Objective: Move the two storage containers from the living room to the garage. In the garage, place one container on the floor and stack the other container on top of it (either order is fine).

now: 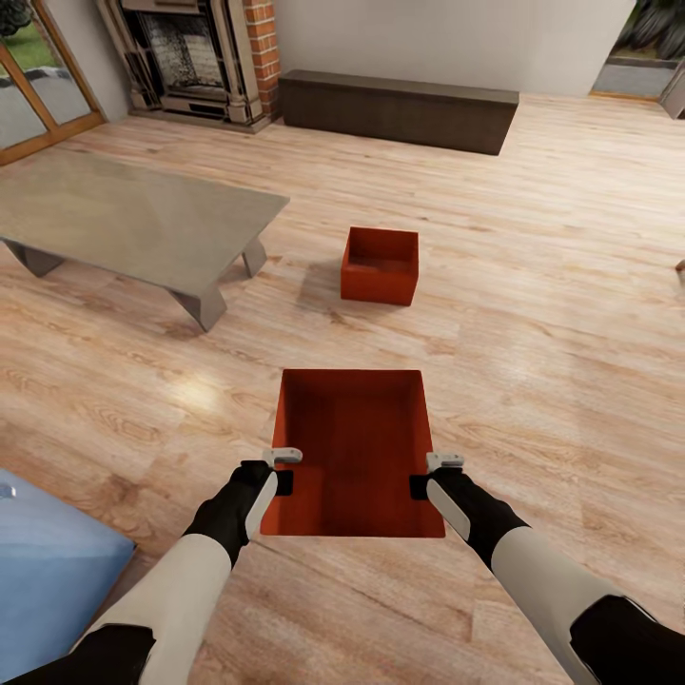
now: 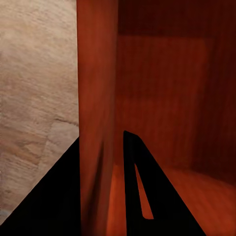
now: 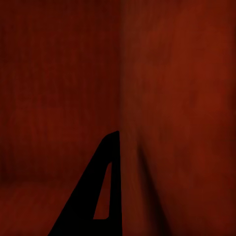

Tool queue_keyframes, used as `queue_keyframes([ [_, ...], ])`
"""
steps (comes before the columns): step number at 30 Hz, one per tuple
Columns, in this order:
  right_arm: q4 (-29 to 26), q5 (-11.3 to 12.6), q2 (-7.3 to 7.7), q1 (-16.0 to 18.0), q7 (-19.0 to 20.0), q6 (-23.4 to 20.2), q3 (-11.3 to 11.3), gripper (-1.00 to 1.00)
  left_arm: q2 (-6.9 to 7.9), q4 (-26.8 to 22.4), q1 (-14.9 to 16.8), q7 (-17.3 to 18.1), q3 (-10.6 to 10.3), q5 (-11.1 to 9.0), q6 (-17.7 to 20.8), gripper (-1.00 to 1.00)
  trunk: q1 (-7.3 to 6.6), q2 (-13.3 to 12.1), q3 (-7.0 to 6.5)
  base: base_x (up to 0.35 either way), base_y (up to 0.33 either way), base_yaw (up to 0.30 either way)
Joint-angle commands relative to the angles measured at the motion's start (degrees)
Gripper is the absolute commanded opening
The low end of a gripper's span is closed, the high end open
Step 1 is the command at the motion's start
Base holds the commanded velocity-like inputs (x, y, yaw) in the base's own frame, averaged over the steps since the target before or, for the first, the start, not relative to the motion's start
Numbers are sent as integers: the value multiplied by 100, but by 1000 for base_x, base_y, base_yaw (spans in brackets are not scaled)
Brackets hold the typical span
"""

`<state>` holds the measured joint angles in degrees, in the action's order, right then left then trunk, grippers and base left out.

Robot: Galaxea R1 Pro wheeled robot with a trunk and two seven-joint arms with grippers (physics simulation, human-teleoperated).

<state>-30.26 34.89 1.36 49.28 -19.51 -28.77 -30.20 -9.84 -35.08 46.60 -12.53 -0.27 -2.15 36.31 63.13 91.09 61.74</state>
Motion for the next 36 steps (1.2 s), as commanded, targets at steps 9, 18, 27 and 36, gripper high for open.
queue_keyframes([
  [9,-16,27,58,12,-62,-6,-74,-100,105,115,-1,-48,-70,162,350,-100,-198,-360,-159,0,0,0],
  [18,-15,27,63,12,-62,-6,-74,-100,105,115,-1,-48,-70,162,350,-100,-396,-721,-321,0,0,0],
  [27,-15,30,60,12,-62,14,-74,-100,105,115,-1,-48,-70,162,350,-100,-594,-1082,-482,0,0,0],
  [36,-40,28,57,12,-70,46,-74,-100,105,115,-1,-48,-70,162,350,-100,-791,-1443,-644,0,0,0],
])
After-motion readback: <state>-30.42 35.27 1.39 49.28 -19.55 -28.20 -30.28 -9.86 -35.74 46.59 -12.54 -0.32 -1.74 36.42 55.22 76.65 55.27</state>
